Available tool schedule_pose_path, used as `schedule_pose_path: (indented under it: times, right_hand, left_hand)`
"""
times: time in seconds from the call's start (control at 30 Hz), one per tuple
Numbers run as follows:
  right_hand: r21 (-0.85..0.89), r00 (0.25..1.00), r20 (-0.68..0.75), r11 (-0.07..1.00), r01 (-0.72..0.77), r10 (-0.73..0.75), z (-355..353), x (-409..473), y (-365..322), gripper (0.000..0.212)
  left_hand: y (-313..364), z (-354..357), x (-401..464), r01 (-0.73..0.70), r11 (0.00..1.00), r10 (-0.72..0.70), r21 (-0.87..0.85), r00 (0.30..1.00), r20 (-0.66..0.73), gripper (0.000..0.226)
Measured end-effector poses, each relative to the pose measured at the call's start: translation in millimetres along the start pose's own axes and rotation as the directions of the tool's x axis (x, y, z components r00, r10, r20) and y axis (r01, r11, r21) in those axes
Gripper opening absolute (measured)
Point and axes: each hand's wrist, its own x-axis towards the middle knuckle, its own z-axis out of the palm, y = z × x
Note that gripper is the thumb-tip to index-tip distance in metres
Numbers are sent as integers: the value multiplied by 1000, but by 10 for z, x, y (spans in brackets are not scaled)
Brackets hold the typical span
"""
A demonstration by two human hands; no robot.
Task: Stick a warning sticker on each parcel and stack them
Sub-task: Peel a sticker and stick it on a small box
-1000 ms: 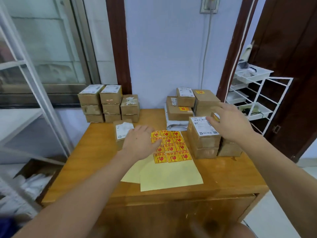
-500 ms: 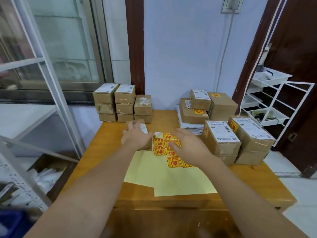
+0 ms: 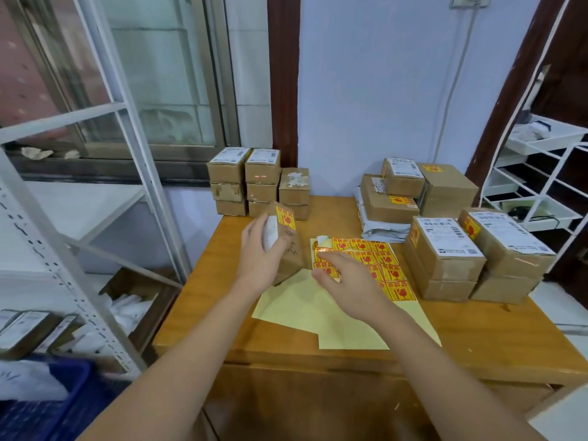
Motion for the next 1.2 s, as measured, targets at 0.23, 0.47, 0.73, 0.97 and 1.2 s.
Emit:
schedule_pose_path:
  times: [0.23, 0.47, 0.73, 0.97, 1.2]
  right_hand:
    - [322, 999, 43, 946, -17, 3, 161, -160, -319, 60]
    - [409, 997, 79, 911, -49, 18, 292, -160, -509, 56]
    - [719, 962, 143, 643, -263, 234, 273, -29, -513, 50]
    - [903, 925, 229, 287, -319, 304, 264, -17, -486, 24]
    - [752, 948, 198, 581, -310, 249, 338, -76, -522, 24]
  left_hand:
    - [-107, -143, -526, 56, 979, -50, -198, 998, 36, 56]
    - [-57, -140, -689, 40, 996, -35, -86, 998, 57, 83]
    - [47, -309, -713, -84, 991, 55, 102, 965, 258, 103]
    - [79, -368, -660, 63, 979, -34, -196, 989, 147, 92]
    - [66, -299, -656, 223, 833, -173, -507, 974, 144, 81]
